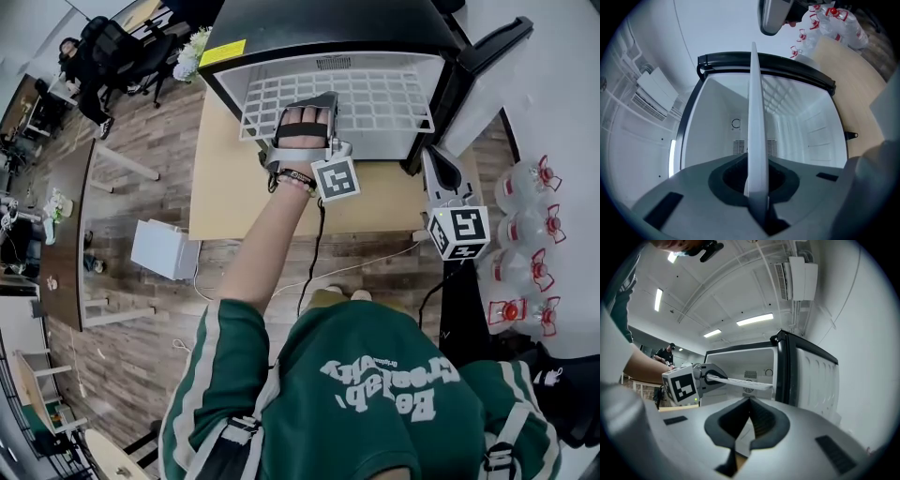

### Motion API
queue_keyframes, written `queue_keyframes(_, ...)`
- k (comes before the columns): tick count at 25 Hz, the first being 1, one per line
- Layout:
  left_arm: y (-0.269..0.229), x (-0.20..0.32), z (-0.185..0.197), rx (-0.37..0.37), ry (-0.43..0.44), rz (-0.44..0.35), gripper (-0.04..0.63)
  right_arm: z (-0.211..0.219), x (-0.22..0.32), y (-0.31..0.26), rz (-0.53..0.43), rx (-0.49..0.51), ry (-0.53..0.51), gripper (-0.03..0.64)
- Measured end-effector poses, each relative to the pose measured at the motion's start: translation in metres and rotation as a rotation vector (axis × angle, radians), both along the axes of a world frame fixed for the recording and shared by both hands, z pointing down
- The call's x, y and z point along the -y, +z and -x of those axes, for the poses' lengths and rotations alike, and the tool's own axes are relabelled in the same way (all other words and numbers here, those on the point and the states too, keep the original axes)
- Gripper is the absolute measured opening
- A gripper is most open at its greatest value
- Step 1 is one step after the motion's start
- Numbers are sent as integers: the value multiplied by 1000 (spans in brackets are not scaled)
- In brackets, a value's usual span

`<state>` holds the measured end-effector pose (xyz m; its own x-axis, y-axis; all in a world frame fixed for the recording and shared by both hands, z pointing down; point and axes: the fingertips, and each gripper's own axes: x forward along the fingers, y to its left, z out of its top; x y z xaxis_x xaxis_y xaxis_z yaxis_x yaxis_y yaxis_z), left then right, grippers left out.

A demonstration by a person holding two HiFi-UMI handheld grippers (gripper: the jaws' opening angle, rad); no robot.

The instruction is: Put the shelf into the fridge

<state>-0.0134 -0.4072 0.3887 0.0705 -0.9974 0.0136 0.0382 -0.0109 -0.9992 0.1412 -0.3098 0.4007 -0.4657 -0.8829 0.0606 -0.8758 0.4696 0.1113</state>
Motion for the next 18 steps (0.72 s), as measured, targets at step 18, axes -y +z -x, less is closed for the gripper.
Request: queue_keyframes(18,4,13,1,19,8,-48,39,8,9,-4,-11,-5,2,5)
